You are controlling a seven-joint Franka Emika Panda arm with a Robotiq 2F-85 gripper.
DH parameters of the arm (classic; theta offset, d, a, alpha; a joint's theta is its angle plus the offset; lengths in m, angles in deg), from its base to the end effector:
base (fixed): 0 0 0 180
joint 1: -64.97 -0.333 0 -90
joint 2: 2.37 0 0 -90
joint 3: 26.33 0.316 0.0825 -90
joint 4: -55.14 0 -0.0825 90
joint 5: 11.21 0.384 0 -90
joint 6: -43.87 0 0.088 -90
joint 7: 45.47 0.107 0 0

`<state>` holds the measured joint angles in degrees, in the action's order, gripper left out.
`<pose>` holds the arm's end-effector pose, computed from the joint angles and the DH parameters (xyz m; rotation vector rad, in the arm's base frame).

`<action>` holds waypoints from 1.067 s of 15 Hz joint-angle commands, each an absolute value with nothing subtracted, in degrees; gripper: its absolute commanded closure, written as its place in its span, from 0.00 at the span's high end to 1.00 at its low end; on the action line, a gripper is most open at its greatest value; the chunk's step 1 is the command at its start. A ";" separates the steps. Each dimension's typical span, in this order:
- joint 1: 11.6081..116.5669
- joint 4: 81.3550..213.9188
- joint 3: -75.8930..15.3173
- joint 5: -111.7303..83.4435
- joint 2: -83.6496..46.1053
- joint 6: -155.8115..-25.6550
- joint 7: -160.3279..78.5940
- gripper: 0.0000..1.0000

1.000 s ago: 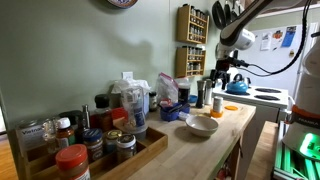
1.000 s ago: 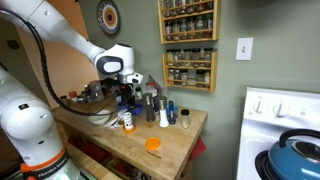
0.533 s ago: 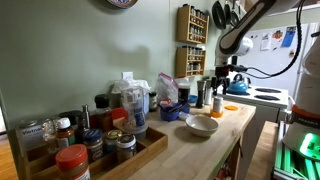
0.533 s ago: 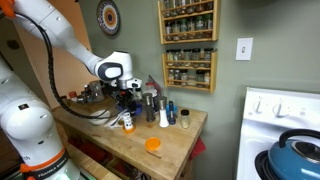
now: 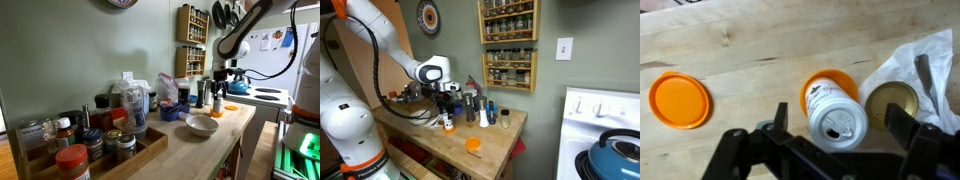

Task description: Remove the white container from the orange bowl and put it on the right side of the counter

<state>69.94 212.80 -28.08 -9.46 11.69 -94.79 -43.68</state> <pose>0.3735 -0.0432 0.2852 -3.0972 0.2656 0.1325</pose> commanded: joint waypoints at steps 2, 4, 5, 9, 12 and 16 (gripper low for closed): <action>68.81 212.74 -28.00 -8.67 9.07 -96.95 -42.35 0.61; 68.24 212.71 -28.11 -7.50 8.84 -98.11 -42.95 0.44; 68.15 212.69 -28.02 -7.54 8.72 -98.96 -42.65 0.37; 68.63 212.61 -27.83 -9.37 9.24 -99.69 -41.27 0.30; 69.24 209.89 -30.60 -7.55 14.76 -84.75 -47.13 0.30; 70.54 201.53 -36.08 -1.77 19.73 -70.79 -52.82 0.30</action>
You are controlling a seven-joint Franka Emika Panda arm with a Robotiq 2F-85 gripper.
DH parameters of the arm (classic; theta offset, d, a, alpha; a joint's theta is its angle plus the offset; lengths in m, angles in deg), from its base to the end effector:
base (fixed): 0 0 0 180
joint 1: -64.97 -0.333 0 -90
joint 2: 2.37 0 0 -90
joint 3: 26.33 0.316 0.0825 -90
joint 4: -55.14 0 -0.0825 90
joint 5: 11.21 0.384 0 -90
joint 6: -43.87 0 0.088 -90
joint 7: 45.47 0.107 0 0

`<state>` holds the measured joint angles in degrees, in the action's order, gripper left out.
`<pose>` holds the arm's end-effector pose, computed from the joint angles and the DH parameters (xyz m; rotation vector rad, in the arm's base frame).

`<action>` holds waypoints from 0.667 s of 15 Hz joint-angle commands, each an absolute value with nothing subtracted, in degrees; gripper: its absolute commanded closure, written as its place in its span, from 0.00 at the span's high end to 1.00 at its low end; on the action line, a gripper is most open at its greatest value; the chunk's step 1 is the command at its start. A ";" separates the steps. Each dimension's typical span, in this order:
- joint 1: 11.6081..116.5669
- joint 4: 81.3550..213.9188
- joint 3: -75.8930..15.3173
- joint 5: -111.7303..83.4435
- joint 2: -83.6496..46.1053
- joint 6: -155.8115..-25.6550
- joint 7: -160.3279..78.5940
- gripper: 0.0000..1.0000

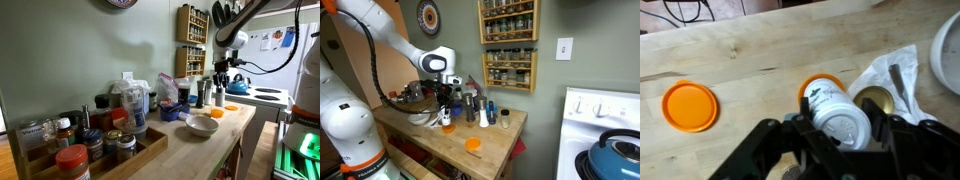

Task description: Remove the white container from the orange bowl and put it on the right side of the counter

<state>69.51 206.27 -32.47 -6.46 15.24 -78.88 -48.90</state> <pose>0.3792 -0.0660 0.3326 -2.9993 0.2556 0.2678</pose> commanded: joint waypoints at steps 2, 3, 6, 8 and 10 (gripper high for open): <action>72.71 197.74 -37.11 -2.16 18.52 -70.32 -48.90 0.30; 71.41 200.29 -35.92 -2.84 19.24 -71.99 -50.51 0.30; 71.95 199.34 -36.15 -2.91 19.37 -71.58 -50.67 0.55; 73.17 198.70 -36.11 -3.51 17.19 -74.25 -47.99 0.30; 75.76 197.66 -37.45 -6.75 15.35 -78.45 -47.19 0.30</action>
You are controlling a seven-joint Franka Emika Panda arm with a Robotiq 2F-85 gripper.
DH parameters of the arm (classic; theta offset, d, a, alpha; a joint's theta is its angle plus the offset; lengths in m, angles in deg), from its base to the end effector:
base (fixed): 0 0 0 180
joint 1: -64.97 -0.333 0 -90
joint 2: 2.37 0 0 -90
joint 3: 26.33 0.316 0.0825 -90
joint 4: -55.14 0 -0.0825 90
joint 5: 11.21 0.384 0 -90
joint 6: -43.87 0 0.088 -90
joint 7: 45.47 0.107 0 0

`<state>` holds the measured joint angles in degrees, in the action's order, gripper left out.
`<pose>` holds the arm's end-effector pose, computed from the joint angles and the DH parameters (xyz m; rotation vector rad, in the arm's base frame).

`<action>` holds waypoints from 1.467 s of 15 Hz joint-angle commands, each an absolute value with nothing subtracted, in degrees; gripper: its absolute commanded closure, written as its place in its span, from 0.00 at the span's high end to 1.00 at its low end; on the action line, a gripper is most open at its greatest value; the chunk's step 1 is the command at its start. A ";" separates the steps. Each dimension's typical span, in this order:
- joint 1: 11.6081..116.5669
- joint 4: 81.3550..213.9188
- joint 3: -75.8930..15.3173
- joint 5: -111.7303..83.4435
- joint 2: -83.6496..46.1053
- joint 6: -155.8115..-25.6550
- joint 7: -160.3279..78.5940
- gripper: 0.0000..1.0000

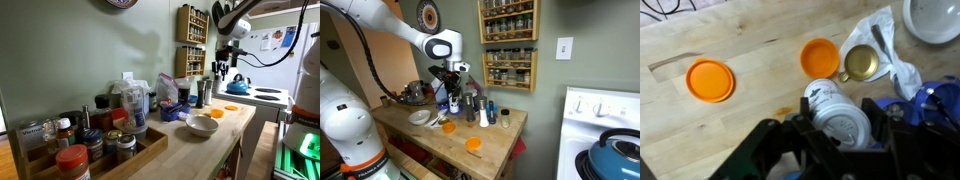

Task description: Remove the white container from the orange bowl and put it on the right side of the counter

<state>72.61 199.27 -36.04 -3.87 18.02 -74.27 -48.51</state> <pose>0.3935 -0.1153 0.3969 -2.9220 0.4456 0.1093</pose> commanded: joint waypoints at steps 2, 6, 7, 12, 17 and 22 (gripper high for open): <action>78.02 196.52 -39.52 -7.81 12.08 -82.61 -46.95 0.30; 81.54 193.49 -42.72 -7.79 4.31 -88.78 -44.01 0.30; 82.04 192.91 -43.07 -8.09 2.97 -89.45 -43.34 0.30; 81.87 193.82 -43.16 -7.26 3.66 -88.79 -45.34 0.30; 82.03 191.19 -43.89 -3.41 -2.46 -91.52 -45.97 0.30; 83.01 186.93 -44.27 -2.17 -8.42 -91.57 -44.40 0.30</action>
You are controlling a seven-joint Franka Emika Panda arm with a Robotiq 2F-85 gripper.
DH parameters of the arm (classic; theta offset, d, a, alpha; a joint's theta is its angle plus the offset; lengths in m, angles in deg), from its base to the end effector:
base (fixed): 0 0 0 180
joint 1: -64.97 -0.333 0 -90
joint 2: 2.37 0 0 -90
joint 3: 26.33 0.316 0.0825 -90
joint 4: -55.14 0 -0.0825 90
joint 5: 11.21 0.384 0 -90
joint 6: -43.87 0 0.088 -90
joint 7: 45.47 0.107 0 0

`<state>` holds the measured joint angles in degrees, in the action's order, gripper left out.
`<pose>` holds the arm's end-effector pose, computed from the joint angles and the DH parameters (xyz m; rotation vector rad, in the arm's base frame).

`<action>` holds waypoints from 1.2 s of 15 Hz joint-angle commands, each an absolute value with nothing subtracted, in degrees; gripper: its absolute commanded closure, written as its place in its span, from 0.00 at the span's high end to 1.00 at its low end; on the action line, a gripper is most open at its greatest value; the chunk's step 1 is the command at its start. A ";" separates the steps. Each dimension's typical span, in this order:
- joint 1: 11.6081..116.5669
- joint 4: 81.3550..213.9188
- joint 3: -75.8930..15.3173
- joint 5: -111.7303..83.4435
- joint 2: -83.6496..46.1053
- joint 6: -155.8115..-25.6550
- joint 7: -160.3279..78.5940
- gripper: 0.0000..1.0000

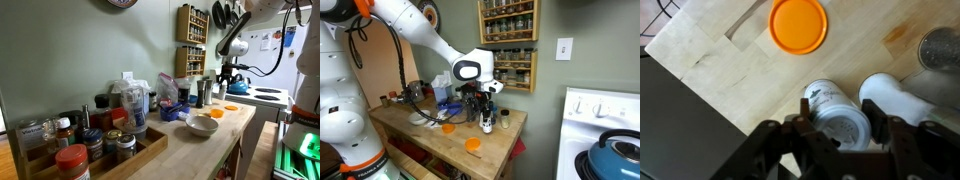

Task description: Remove the white container from the orange bowl and put it on the right side of the counter

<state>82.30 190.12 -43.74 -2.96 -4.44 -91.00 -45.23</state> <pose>0.4118 -0.2834 0.3116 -2.8536 1.0644 0.0117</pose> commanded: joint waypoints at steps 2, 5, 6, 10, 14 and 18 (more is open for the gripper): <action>83.36 185.41 -44.50 -2.56 -10.02 -91.23 -43.36 0.30; 83.57 184.01 -44.61 -2.88 -12.16 -91.12 -42.38 0.30; 83.60 183.80 -44.54 -2.76 -12.68 -90.96 -42.21 0.30; 83.65 183.33 -44.49 -2.36 -13.42 -90.41 -41.08 0.80; 83.35 184.59 -44.91 -3.40 -7.85 -89.34 -39.64 0.99; 84.14 186.87 -44.97 -3.52 2.78 -80.45 -48.27 1.00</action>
<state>83.30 183.43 -44.72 -3.72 -6.71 -88.94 -41.02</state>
